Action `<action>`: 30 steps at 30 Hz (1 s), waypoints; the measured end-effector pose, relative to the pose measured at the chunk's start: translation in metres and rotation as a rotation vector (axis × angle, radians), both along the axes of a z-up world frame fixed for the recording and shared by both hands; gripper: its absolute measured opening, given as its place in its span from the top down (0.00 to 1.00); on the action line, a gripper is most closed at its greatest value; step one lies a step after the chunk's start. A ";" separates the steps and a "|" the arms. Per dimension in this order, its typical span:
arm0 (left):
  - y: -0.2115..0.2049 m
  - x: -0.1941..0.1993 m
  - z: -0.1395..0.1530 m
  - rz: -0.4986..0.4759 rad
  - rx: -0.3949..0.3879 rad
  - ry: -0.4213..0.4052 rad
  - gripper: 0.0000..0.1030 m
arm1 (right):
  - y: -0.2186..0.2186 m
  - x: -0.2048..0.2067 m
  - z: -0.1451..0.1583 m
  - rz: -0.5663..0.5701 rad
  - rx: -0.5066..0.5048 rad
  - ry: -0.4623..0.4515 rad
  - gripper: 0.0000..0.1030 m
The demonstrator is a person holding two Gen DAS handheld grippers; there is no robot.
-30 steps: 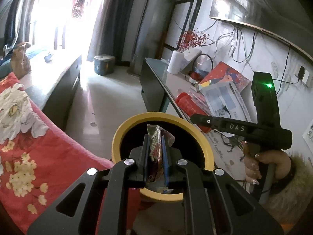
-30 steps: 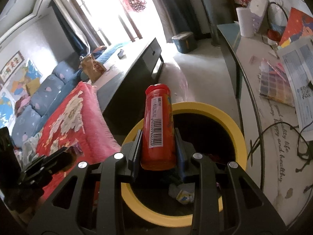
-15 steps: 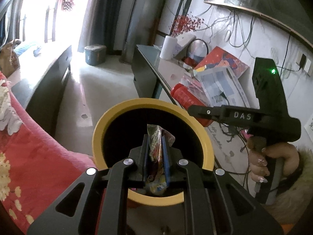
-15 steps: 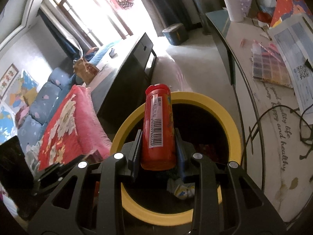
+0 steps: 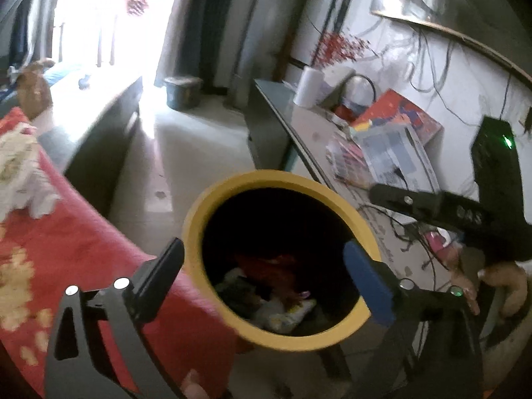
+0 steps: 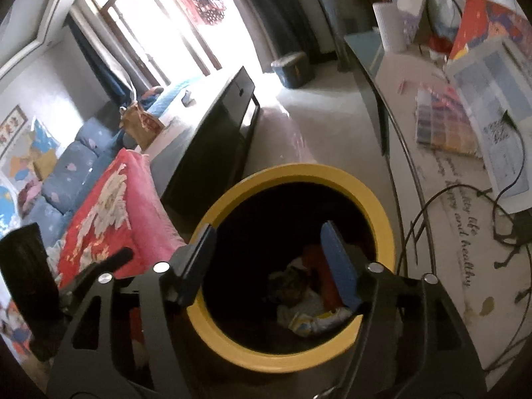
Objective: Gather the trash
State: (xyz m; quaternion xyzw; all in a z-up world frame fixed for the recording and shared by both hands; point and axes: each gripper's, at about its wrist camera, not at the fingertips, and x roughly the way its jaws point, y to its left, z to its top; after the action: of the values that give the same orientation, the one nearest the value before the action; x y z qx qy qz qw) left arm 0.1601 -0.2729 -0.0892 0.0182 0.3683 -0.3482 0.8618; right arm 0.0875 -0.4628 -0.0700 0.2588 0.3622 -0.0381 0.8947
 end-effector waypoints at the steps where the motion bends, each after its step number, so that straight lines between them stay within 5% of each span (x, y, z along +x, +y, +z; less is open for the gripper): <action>1: 0.010 -0.002 0.006 0.030 0.002 -0.018 0.07 | 0.006 -0.003 0.003 0.000 -0.017 -0.013 0.31; 4: 0.032 -0.008 0.020 0.099 0.001 -0.059 0.06 | 0.030 -0.012 0.018 -0.011 -0.094 -0.067 0.13; 6: 0.052 -0.016 0.030 0.152 -0.001 -0.090 0.06 | 0.047 -0.018 0.028 -0.003 -0.136 -0.121 0.11; 21: 0.157 -0.088 0.064 0.441 0.015 -0.280 0.06 | 0.148 -0.064 0.062 0.035 -0.397 -0.493 0.11; 30: 0.183 -0.115 0.066 0.522 0.002 -0.297 0.06 | 0.167 -0.071 0.066 0.104 -0.425 -0.536 0.11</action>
State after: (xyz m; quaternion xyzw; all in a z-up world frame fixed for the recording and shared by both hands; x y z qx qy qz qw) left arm 0.0446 -0.0902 -0.0230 -0.0253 0.2308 -0.1079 0.9667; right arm 0.0168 -0.2958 -0.0040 0.0486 0.1108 0.0022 0.9927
